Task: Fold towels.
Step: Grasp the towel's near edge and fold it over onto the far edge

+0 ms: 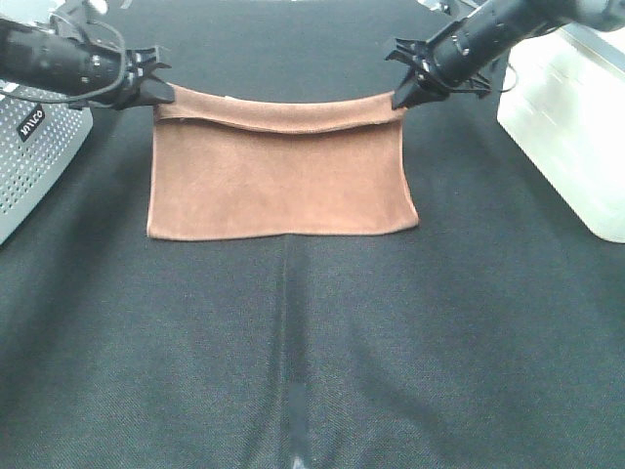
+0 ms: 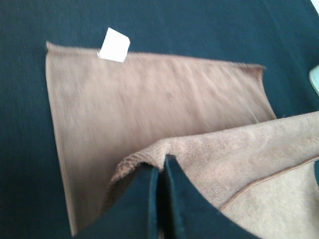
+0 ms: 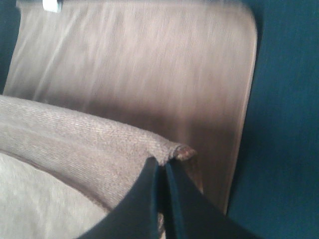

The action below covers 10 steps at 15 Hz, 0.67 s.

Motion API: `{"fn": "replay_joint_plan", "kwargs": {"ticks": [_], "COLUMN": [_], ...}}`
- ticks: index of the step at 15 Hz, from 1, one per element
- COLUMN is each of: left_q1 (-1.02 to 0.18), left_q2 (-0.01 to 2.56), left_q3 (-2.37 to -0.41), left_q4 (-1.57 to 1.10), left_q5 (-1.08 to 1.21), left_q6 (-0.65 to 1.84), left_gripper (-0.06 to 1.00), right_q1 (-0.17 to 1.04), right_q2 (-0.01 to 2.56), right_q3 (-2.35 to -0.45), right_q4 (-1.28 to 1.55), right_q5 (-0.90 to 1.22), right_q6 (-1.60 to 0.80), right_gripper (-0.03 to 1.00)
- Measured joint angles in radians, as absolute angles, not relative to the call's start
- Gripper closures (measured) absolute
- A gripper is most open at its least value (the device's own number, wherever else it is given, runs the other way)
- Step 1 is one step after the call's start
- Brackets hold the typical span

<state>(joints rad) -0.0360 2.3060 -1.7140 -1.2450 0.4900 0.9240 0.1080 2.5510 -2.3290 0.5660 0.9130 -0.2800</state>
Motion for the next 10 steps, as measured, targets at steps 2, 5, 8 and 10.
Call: {"fn": "replay_joint_plan", "kwargs": {"ticks": [2,5,8,10], "left_q1": [-0.036,-0.039,-0.050,-0.052], "left_q2": [2.355,2.515,2.633,2.656], "left_q3": [-1.786,-1.999,-2.124,-2.127], "left_q4": [-1.251,-1.260,-1.266,-1.268], "left_q5": [0.489,0.484,0.437,0.396], "left_q6": [0.925,0.925,0.925,0.925], "left_gripper": [0.94,0.94,0.94,0.94], "right_q1": [0.108,0.108,0.108,0.108], "right_q2": [2.600,2.732,2.794,2.804], "right_q3": [-2.404,-2.565,-2.581,-2.581], "right_q4": [0.566,0.565,0.561,0.577], "right_q5": [0.913,0.864,0.743,0.681], "right_q6": [-0.274,-0.273,-0.294,-0.311], "right_gripper": [0.97,0.97,0.97,0.97]}}
